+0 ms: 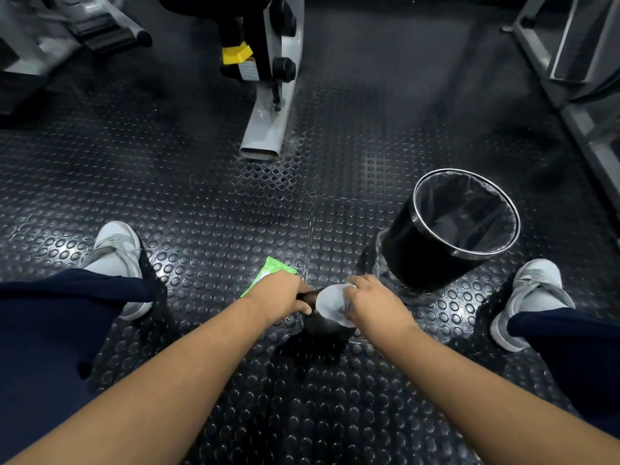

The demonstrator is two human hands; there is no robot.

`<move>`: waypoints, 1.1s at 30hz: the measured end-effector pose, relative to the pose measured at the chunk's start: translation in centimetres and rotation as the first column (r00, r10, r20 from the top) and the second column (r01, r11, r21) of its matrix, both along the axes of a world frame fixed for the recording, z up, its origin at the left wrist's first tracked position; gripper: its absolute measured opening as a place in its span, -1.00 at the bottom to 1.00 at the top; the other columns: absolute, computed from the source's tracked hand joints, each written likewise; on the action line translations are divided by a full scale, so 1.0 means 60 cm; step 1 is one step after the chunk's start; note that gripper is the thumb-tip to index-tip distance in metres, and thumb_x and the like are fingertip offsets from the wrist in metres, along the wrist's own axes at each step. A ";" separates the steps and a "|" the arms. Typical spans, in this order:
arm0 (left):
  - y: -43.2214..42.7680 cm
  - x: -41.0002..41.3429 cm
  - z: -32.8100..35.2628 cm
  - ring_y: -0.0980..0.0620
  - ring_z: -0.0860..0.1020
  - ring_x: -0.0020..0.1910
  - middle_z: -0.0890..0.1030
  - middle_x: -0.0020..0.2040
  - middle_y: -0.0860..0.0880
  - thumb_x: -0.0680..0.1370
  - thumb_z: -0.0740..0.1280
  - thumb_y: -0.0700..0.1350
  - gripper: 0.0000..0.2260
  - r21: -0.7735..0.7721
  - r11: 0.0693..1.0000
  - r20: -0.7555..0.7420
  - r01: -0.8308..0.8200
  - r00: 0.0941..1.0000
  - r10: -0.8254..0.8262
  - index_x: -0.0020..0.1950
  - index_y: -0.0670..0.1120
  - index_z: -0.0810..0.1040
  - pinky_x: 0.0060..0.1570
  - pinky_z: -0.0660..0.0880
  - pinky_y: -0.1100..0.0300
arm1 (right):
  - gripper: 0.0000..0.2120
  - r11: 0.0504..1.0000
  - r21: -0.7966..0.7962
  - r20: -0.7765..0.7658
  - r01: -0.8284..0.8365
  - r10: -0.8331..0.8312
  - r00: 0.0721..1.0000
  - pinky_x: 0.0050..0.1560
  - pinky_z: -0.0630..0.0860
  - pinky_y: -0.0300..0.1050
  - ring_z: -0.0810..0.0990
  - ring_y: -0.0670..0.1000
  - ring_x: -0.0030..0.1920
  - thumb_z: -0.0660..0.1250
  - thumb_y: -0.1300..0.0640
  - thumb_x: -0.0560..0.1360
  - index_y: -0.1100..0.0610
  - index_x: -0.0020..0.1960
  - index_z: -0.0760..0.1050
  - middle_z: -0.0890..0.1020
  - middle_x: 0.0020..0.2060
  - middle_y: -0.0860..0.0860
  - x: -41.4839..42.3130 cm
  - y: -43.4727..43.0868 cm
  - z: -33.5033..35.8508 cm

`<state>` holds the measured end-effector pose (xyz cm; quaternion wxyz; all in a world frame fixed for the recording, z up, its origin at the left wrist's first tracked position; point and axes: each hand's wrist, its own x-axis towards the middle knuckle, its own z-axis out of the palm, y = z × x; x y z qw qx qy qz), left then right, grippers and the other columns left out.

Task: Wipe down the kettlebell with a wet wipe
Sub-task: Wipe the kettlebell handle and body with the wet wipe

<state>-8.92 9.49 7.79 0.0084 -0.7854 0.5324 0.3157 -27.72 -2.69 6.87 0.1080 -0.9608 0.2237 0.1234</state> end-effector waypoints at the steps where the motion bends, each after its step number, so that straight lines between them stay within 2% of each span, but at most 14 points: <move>1: 0.000 -0.001 0.001 -0.02 0.60 -0.17 0.67 -0.14 -0.03 0.57 0.44 0.08 -0.77 0.004 1.000 0.007 0.006 1.000 -0.006 0.17 0.02 0.66 -0.23 0.44 0.16 | -0.64 1.000 0.012 -0.017 -0.024 0.025 1.000 0.19 0.55 -0.04 0.48 0.08 0.30 0.41 0.27 0.49 0.09 0.27 0.52 0.54 0.29 0.01 0.005 0.003 0.001; 3: 0.000 -0.003 0.003 -0.04 0.63 -0.15 0.69 -0.14 -0.04 0.57 0.43 0.04 -0.82 0.007 1.000 0.014 0.008 1.000 -0.008 0.10 0.00 0.66 -0.20 0.50 0.15 | -0.49 0.995 0.081 -0.071 -0.052 0.058 0.996 0.22 0.55 0.02 0.52 0.11 0.31 0.34 0.39 0.47 0.12 0.39 0.42 0.56 0.31 0.04 0.016 0.010 0.003; 5: 0.001 0.000 0.000 -0.04 0.60 -0.21 0.63 -0.24 -0.01 0.57 0.42 -0.02 -0.94 -0.008 1.000 0.029 -0.004 1.000 0.004 -0.06 0.02 0.62 -0.31 0.44 0.17 | -0.35 0.991 0.113 -0.078 -0.075 0.084 0.993 0.37 0.48 0.04 0.49 0.13 0.41 0.27 0.43 0.51 0.18 0.57 0.26 0.49 0.45 0.10 0.031 0.018 0.005; 8: 0.001 0.001 -0.007 -0.06 0.50 -0.31 0.53 -0.35 -0.01 0.52 0.38 -0.14 -0.77 -0.002 0.999 0.022 -0.034 0.999 0.034 -0.29 0.04 0.43 -0.43 0.30 0.18 | -0.35 0.981 0.156 -0.021 -0.112 0.116 0.993 0.53 0.30 -0.04 0.32 0.08 0.56 0.21 0.38 0.61 0.15 0.65 0.13 0.30 0.60 0.09 0.042 0.034 0.013; 10: 0.000 0.001 -0.005 -0.06 0.50 -0.31 0.56 -0.31 -0.05 0.53 0.39 -0.12 -0.86 0.001 1.000 0.022 -0.024 0.999 0.023 -0.22 -0.01 0.51 -0.43 0.31 0.17 | -0.31 0.978 0.162 -0.017 -0.129 0.133 0.991 0.60 0.11 -0.08 0.16 0.08 0.63 0.13 0.41 0.60 0.16 0.67 0.03 0.15 0.65 0.10 0.032 0.044 0.017; 12: -0.002 0.002 -0.005 -0.04 0.52 -0.28 0.60 -0.27 -0.05 0.56 0.42 -0.03 -0.89 -0.005 1.000 0.001 -0.007 1.000 0.007 -0.13 -0.01 0.57 -0.38 0.35 0.17 | -0.16 0.988 0.121 -0.019 -0.097 0.100 0.995 0.65 -0.15 -0.05 -0.11 0.07 0.67 0.00 0.54 0.48 0.16 0.68 -0.19 -0.15 0.66 0.09 0.002 0.049 0.010; 14: -0.002 0.002 -0.007 -0.01 0.54 -0.24 0.60 -0.25 0.00 0.57 0.44 0.07 -0.86 0.005 1.000 -0.011 0.005 1.000 -0.004 0.00 0.01 0.63 -0.27 0.40 0.16 | -0.13 0.996 0.083 -0.024 0.017 -0.015 1.000 0.66 -0.16 0.04 -0.32 0.06 0.64 -0.09 0.52 0.44 0.15 0.63 -0.38 -0.39 0.58 0.08 -0.037 0.053 -0.008; 15: -0.002 0.004 -0.011 0.00 0.55 -0.22 0.58 -0.27 0.03 0.57 0.44 0.09 -0.81 0.002 1.000 -0.017 0.002 1.000 -0.002 0.06 0.01 0.65 -0.24 0.41 0.16 | -0.21 0.994 0.079 -0.045 0.072 -0.068 0.997 0.65 -0.13 0.05 -0.37 0.06 0.62 -0.09 0.44 0.52 0.17 0.61 -0.43 -0.45 0.55 0.09 -0.051 0.056 -0.017; 17: -0.002 0.006 -0.013 0.02 0.53 -0.24 0.52 -0.33 0.09 0.56 0.44 0.11 -0.77 -0.015 1.000 -0.024 0.000 1.000 0.000 0.12 0.01 0.66 -0.25 0.38 0.16 | -0.34 0.987 0.064 -0.077 0.146 -0.141 0.987 0.65 -0.15 0.10 -0.41 0.12 0.60 -0.10 0.10 0.71 0.24 0.59 -0.46 -0.47 0.55 0.17 -0.060 0.073 -0.031; 20: -0.001 0.003 -0.010 -0.01 0.50 -0.26 0.47 -0.36 0.08 0.55 0.45 0.02 -0.90 -0.023 1.000 0.001 0.019 1.000 -0.019 -0.05 0.02 0.62 -0.36 0.30 0.16 | -0.14 0.991 -0.010 -0.039 0.132 -0.132 0.990 0.62 -0.24 0.18 -0.42 0.25 0.59 -0.14 -0.30 0.67 0.33 0.58 -0.42 -0.42 0.56 0.29 -0.026 0.112 -0.045; 23: 0.001 0.002 -0.012 -0.05 0.49 -0.32 0.48 -0.40 0.03 0.52 0.39 -0.09 -0.82 -0.040 0.999 0.011 -0.015 1.000 0.016 -0.26 -0.02 0.46 -0.44 0.26 0.17 | -0.11 0.997 -0.081 0.001 0.000 0.000 1.000 0.62 -0.18 0.28 -0.36 0.31 0.60 -0.14 -0.35 0.66 0.37 0.60 -0.30 -0.33 0.57 0.34 0.008 0.141 -0.054; 26: 0.004 0.001 -0.011 -0.05 0.52 -0.30 0.54 -0.36 0.03 0.55 0.40 -0.02 -0.83 -0.045 0.999 -0.006 -0.021 1.000 0.021 -0.19 -0.04 0.53 -0.40 0.32 0.19 | -0.12 0.990 -0.125 -0.025 -0.064 0.061 0.998 0.61 -0.22 0.29 -0.41 0.25 0.60 -0.16 -0.34 0.67 0.34 0.61 -0.31 -0.34 0.59 0.31 -0.012 0.140 -0.061; 30: 0.000 0.002 -0.006 -0.09 0.62 -0.12 0.68 -0.17 -0.05 0.55 0.46 0.08 -0.81 -0.019 1.000 -0.009 -0.016 1.000 0.016 0.06 0.01 0.67 -0.20 0.46 0.16 | -0.10 0.992 -0.089 0.018 0.089 -0.088 0.996 0.65 -0.14 0.16 -0.33 0.19 0.63 -0.10 -0.37 0.65 0.27 0.64 -0.31 -0.30 0.62 0.24 -0.059 0.109 -0.069; 33: -0.001 0.001 -0.011 -0.03 0.56 -0.24 0.62 -0.26 -0.01 0.56 0.44 0.00 -0.90 -0.026 1.000 0.014 0.003 1.000 -0.002 -0.06 -0.02 0.63 -0.35 0.35 0.16 | -0.05 0.988 -0.006 0.023 0.156 -0.156 0.987 0.62 -0.19 0.19 -0.38 0.22 0.61 -0.13 -0.42 0.62 0.28 0.61 -0.38 -0.35 0.60 0.25 -0.022 0.115 -0.052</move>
